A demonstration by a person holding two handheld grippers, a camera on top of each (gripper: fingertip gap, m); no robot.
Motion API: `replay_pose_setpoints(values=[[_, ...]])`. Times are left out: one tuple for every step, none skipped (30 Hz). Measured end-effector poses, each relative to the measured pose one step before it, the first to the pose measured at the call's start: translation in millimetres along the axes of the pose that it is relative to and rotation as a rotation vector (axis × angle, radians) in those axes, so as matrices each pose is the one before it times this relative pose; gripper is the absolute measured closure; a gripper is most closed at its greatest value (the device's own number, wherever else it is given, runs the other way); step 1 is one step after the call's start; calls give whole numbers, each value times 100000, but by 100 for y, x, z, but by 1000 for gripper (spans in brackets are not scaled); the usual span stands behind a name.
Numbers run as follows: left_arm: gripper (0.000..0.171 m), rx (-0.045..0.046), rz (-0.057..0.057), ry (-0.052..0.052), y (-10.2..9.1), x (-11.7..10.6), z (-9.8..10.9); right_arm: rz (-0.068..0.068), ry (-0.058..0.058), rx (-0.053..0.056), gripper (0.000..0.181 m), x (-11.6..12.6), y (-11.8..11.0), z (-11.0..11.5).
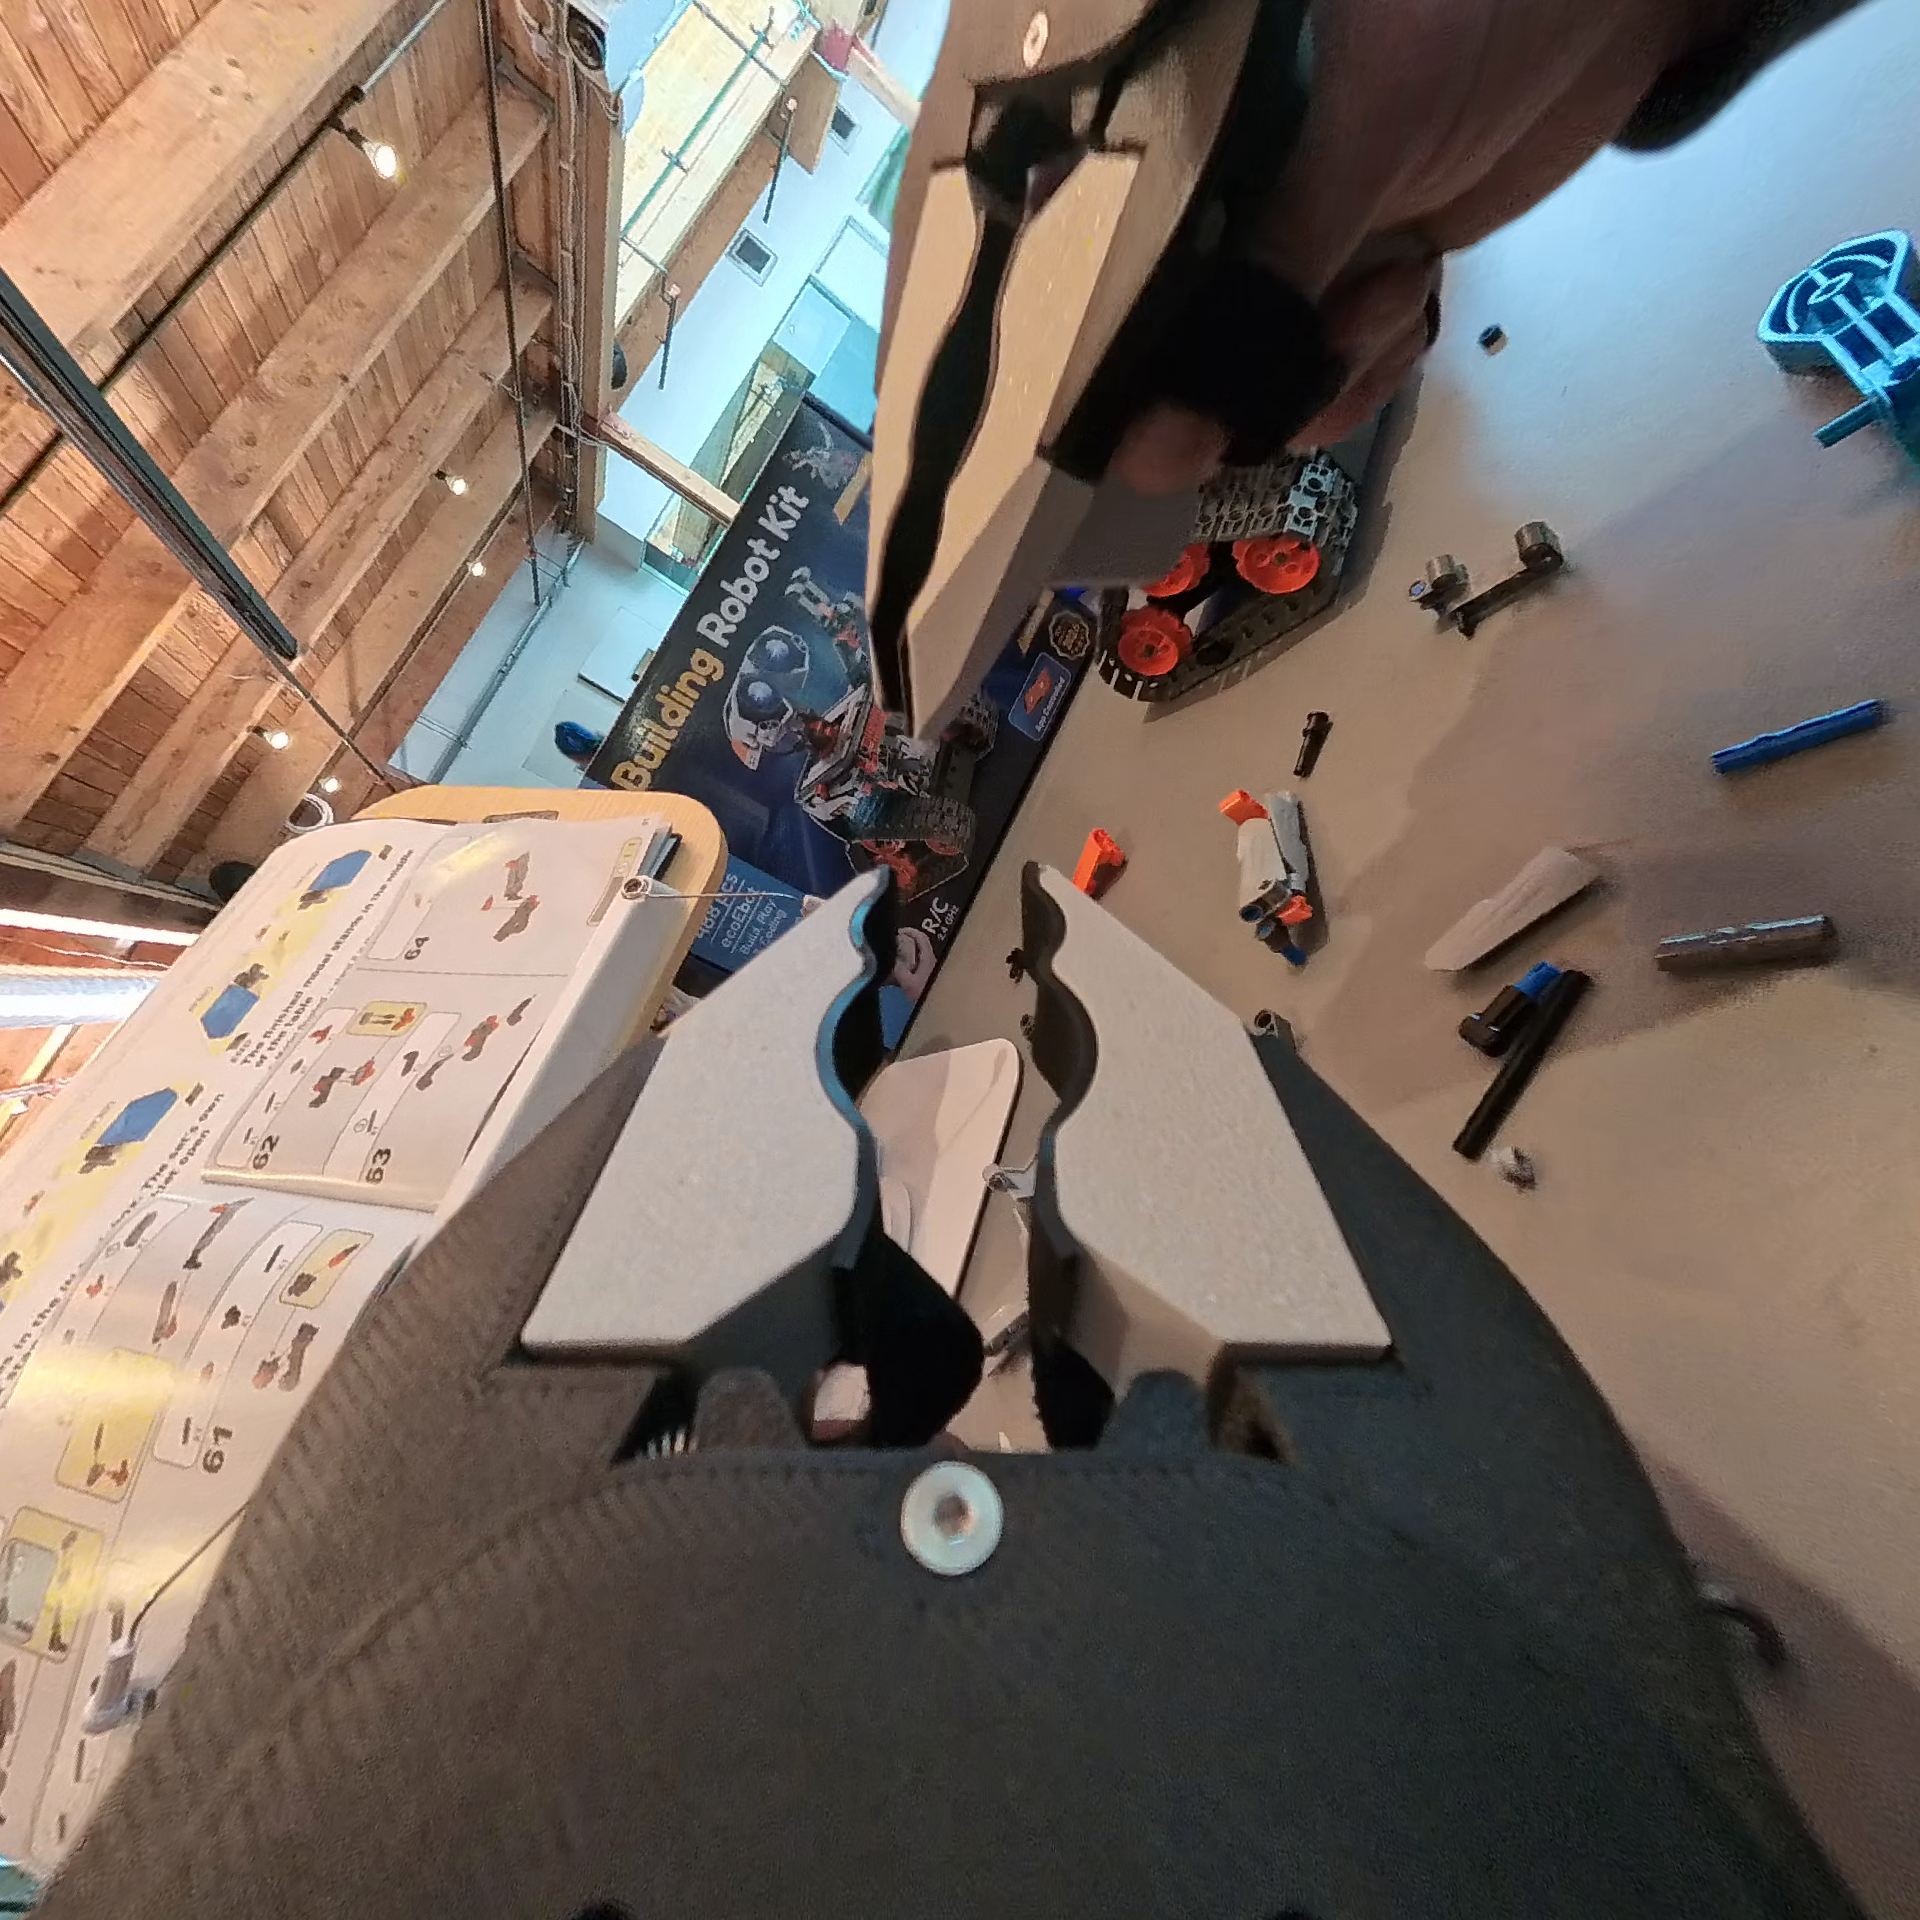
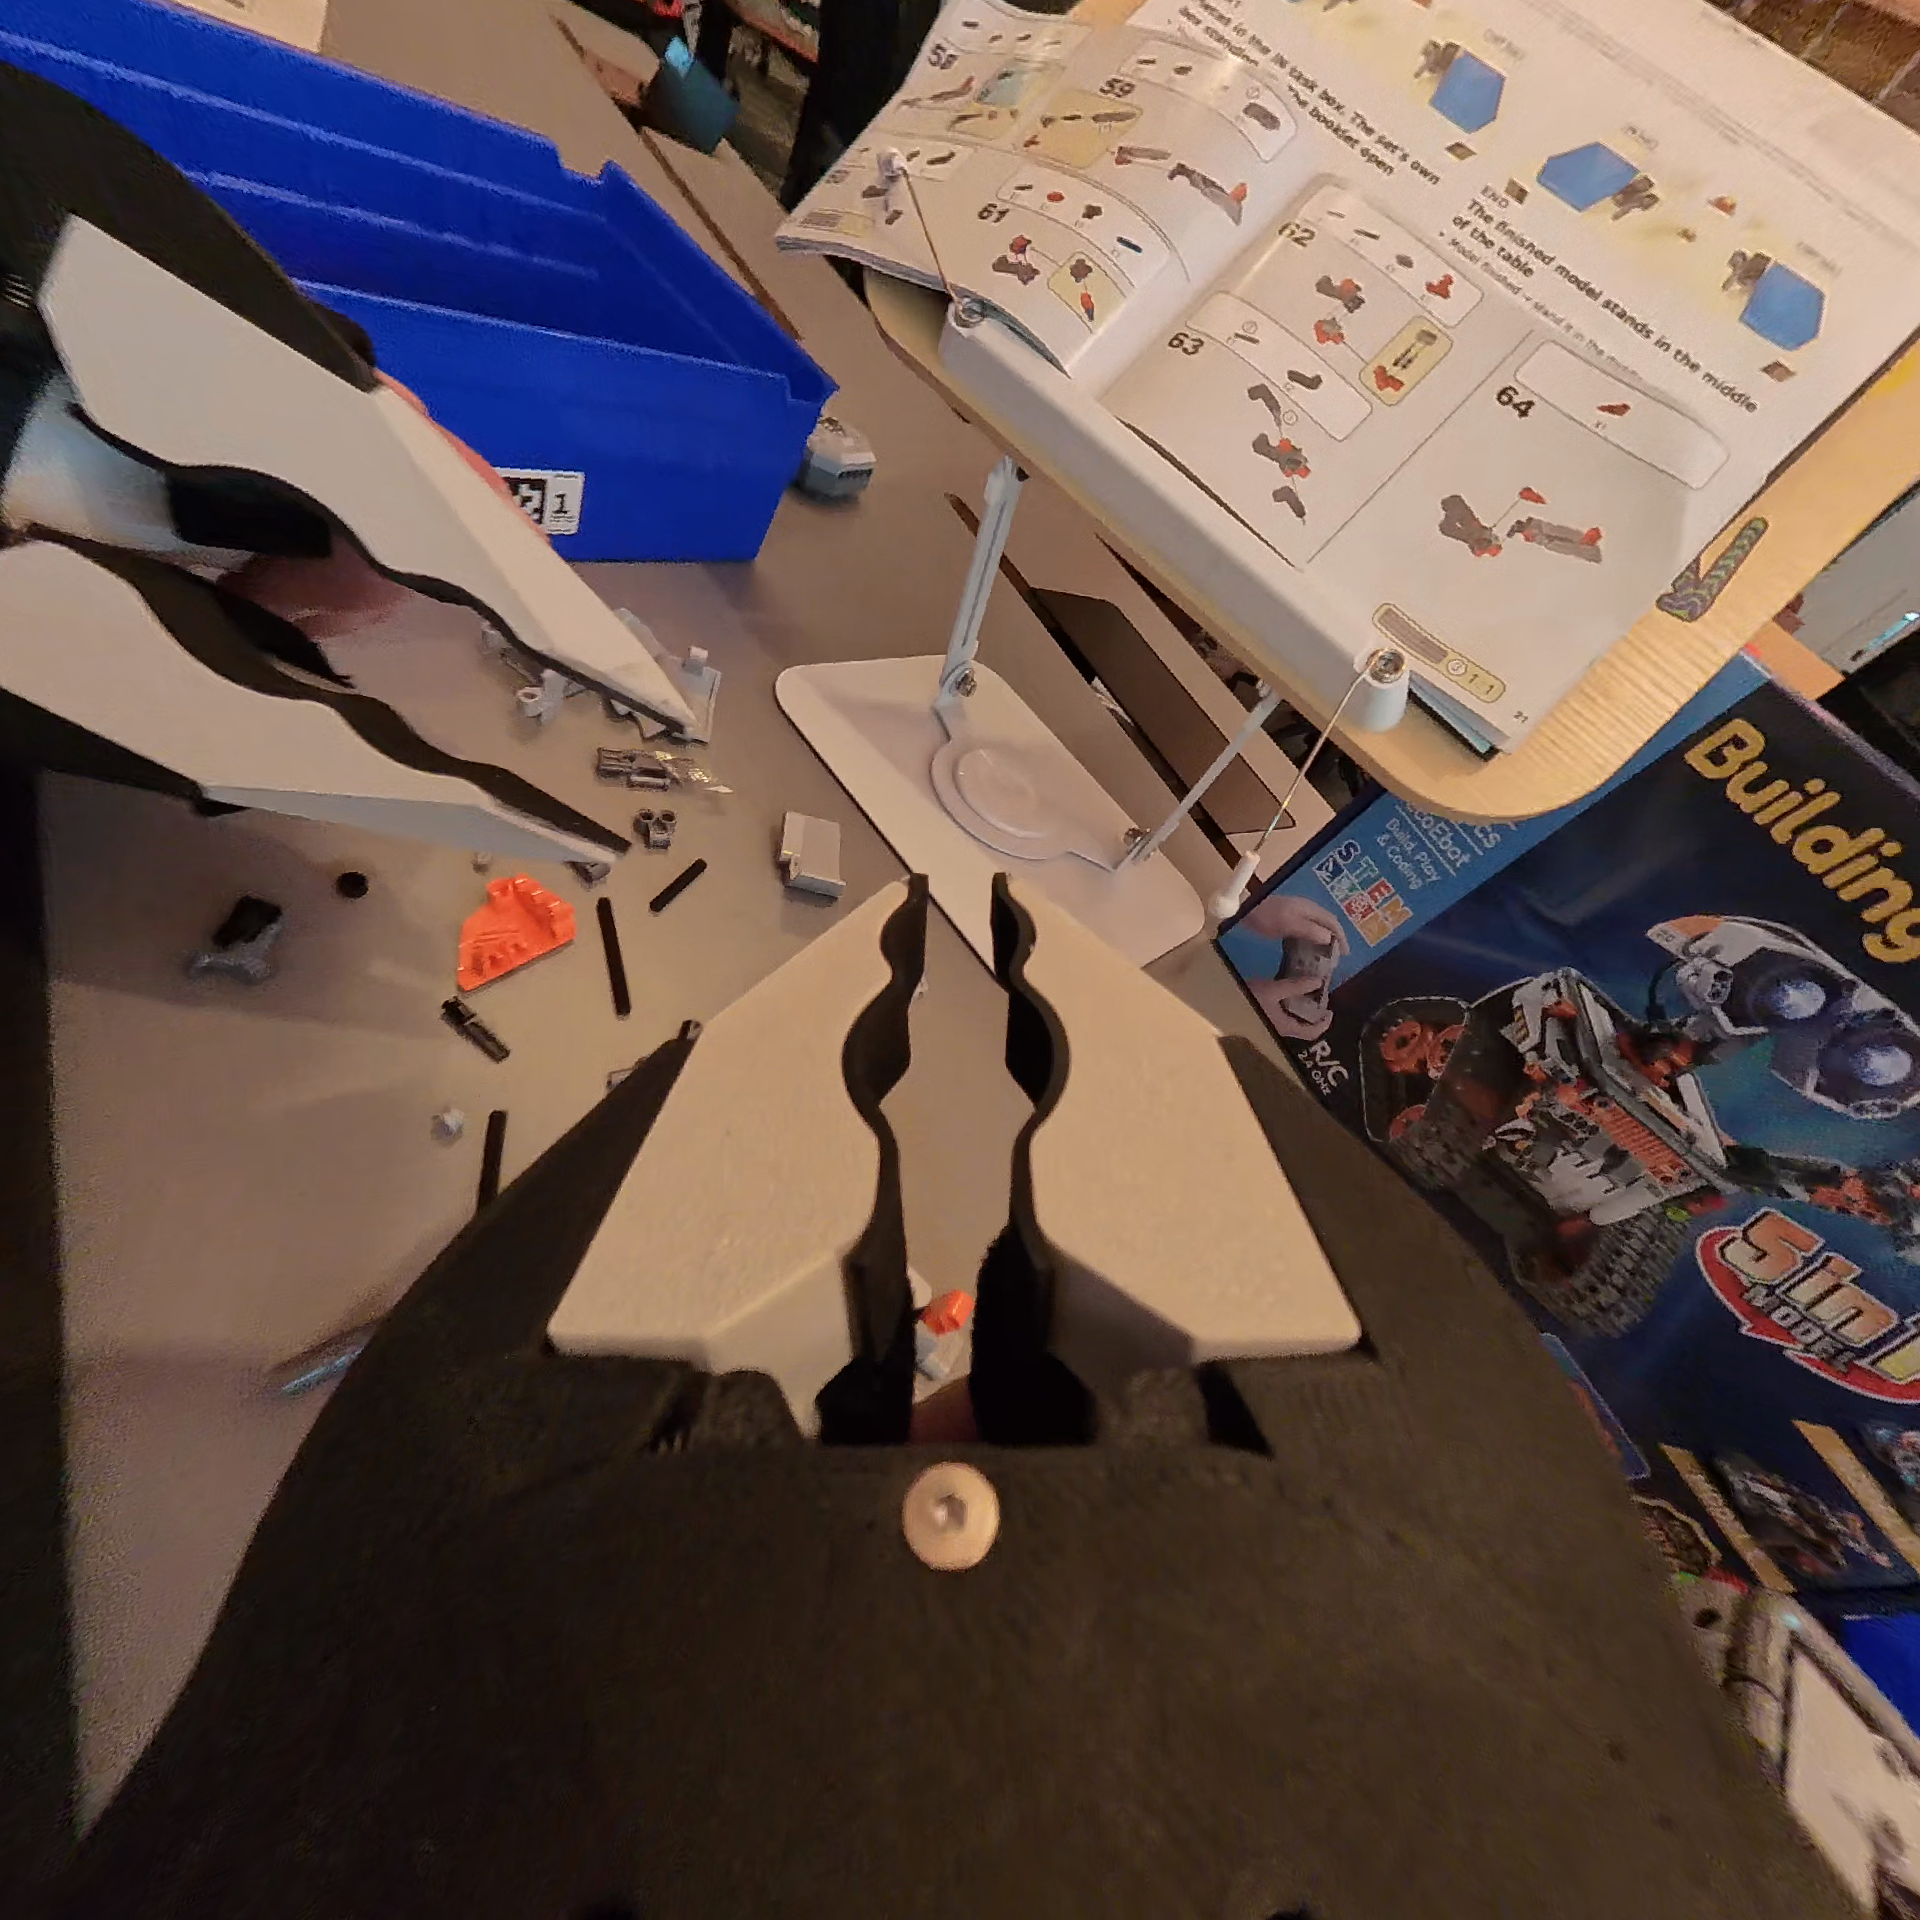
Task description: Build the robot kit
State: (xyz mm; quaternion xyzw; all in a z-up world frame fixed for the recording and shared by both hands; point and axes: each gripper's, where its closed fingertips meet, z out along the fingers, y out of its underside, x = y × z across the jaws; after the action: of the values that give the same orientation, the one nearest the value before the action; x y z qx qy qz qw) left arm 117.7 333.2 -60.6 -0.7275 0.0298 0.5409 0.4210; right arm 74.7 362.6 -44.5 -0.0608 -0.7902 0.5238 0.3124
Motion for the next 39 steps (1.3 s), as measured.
replay_pose_setpoints(values=[[150, 61, -517, 537, 19, 54, 7, 1012, 582, 151, 171, 102, 517, 375], [151, -54, -537, 597, 10, 68, 17, 912, -228, -651, 171, 0, 667, 264], [150, -86, -427, 813, 15, 115, 15, 577, -244, -1238, 170, 29, 655, 150], [150, 24, -393, 816, -12, 121, 21, 97, 416, -788, 169, 133, 463, 38], [150, 70, -364, 533, -27, 64, -5, -100, 119, -154, 169, 76, 290, -18], [150, -121, 14, 275, -4, -6, -48, 265, -801, -817, 168, -42, 325, 25], [151, -311, 750, -807, 16, -210, -112, 297, -518, -1067, 167, 8, 357, 65], [151, -554, 729, -1460, 51, -362, -153, -230, 379, -703, 167, 115, 305, 49], [151, -954, 53, -966, 88, -364, -219, -165, -69, -1241, 166, 62, 367, 65], [150, -791, 115, -1447, -1, -509, -371, 580, -652, -1168, 166, -24, 328, 83], [150, -188, -286, -2526, -208, -763, -535, 940, -266, -183, 165, 29, 159, 43], [150, -160, -745, -1826, -389, -755, -683, 538, -50, 4, 165, 52, 102, 29], [150, -1280, 1247, -1772, -370, -848, -817, 165, 283, -393, 166, 112, 137, 7], [150, -1798, 2679, -3442, -289, -1271, -978, 100, 76, -132, 166, 61, 121, -29], [151, -1078, 1286, -3194, -261, -1516, -1113, 446, -321, 258, 166, -13, 78, -84], [151, -1183, -1431, -1115, -103, -1446, -1072, 617, -558, 155, 166, -63, 81, -101], [150, -2685, -1789, -128, 295, -1383, -963, 557, -332, -19, 166, -30, 114, -110], [149, -3669, -79, -2008, 606, -1624, -904, 235, -208, -155, 166, -15, 136, -66], [149, -4355, 1170, -2526, 832, -1635, -824, -24, -110, -292, 166, -7, 154, -38], [150, -5098, 1317, -1209, 1097, -1332, -637, 127, -446, -331, 167, -57, 157, 2], [149, -4555, 1291, -1446, 1182, -1234, -509, 582, -885, -285, 167, -131, 136, 33], [150, -4430, 554, -1302, 1287, -1116, -393, 773, -1194, -133, 167, -195, 99, 42], [149, -4714, -872, 1240, 1373, -606, -278, 507, -1151, -163, 167, -189, 56, 25], [148, -4243, -1198, 1603, 1324, -438, -213, 85, -935, 5, 167, -176, 17, 3], [149, -3229, -451, -62, 1182, -584, -195, 256, -1491, -122, 167, -274, 25, 8], [149, -3152, -936, 1246, 1170, -351, -152, 779, -2405, -680, 167, -419, 111, 71], [149, -3991, -1509, 2925, 1281, -114, -89, 458, -1933, -778, 167, -377, 147, 132], [148, -3576, -459, 1135, 1202, -338, -91, -704, -766, -706, 167, -236, 167, 147], [149, -2678, -260, -375, 1075, -549, -113, -1271, -664, -1450, 168, -204, 287, 160], [148, -3375, -1268, 1630, 1130, -257, -50, -960, -740, -1233, 168, -189, 271, 149], [147, -3911, -1241, 3055, 1143, 2, 41, -108, -313, -156, 168, -93, 106, 84], [147, -2715, 306, 747, 943, -247, 72, 413, -633, 301, 168, -91, 41, 62], [148, -2069, -203, 206, 827, -351, 107, 471, -680, 113, 168, -74, 70, 62], [148, -2252, -1382, 2152, 861, -84, 148, 154, -233, 207, 168, -6, 96, 49], [148, -2408, -810, 1788, 908, -100, 170, -238, -176, 15, 168, -27, 125, 38], [148, -2984, -482, 322, 1011, -290, 175, -660, 17, -448, 169, -4, 216, 46], [148, -3626, -988, 1588, 1107, -48, 150, -702, 66, -589, 169, 1, 215, 73], [147, -3416, -1090, 3614, 1081, 311, 126, -36, -396, -56, 169, -60, 90, 61], [148, -2411, -387, 2805, 882, 249, 151, 508, -974, 451, 169, -133, -42, 61]])
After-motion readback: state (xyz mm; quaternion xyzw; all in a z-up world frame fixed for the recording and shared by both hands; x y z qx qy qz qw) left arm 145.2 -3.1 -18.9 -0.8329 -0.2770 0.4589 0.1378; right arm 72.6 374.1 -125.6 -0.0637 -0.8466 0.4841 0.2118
